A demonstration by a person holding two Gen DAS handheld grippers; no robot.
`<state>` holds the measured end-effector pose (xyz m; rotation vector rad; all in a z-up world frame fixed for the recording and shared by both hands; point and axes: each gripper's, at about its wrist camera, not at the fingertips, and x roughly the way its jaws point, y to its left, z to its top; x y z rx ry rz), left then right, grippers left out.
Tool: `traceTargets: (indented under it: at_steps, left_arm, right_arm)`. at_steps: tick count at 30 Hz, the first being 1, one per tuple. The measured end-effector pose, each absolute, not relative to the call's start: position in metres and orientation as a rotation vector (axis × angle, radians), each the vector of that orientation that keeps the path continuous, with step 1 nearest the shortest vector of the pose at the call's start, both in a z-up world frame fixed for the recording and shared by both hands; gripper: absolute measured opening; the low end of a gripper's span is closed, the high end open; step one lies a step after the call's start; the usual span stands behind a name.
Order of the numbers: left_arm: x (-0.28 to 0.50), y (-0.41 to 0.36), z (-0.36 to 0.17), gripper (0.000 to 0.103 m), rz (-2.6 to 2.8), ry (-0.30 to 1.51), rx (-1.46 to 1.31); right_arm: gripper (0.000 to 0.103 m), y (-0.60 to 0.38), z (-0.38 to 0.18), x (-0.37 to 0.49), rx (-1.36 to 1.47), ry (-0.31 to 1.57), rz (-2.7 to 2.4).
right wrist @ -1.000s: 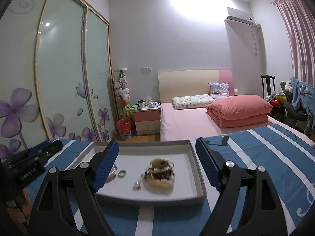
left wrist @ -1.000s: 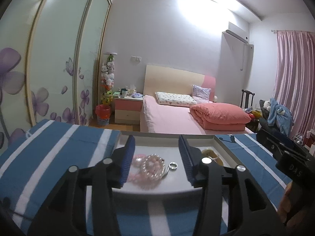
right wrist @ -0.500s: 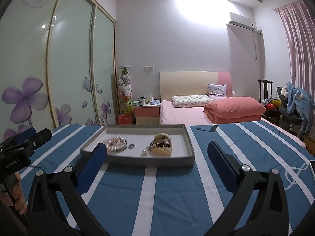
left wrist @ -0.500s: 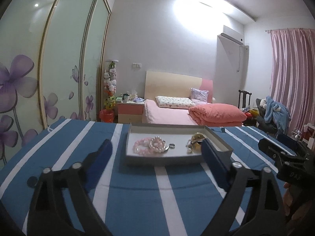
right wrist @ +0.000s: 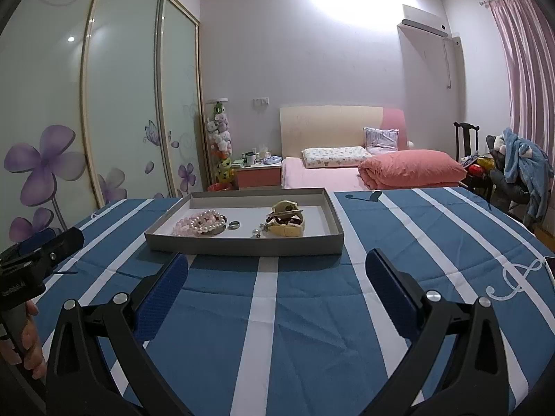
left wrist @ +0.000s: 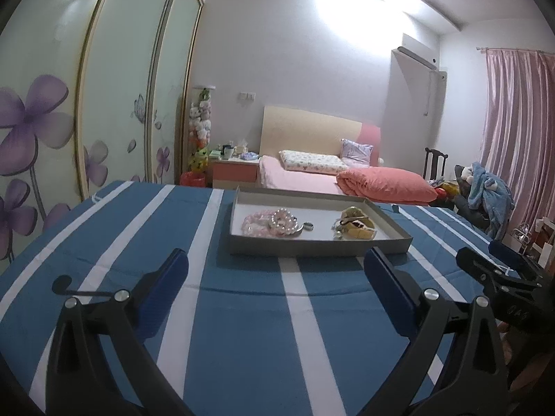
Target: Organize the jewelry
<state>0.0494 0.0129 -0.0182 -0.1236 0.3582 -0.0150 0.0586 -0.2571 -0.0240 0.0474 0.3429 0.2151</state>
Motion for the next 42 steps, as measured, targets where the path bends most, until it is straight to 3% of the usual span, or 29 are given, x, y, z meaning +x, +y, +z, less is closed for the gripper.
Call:
traceTargets:
  at_steps: [42]
  left_arm:
    - [0.045,0.009,-0.015,0.099,-0.015,0.374,-0.133]
  right_arm:
    - [0.101,-0.251,-0.024,0.057,0.055,0.355,0.231]
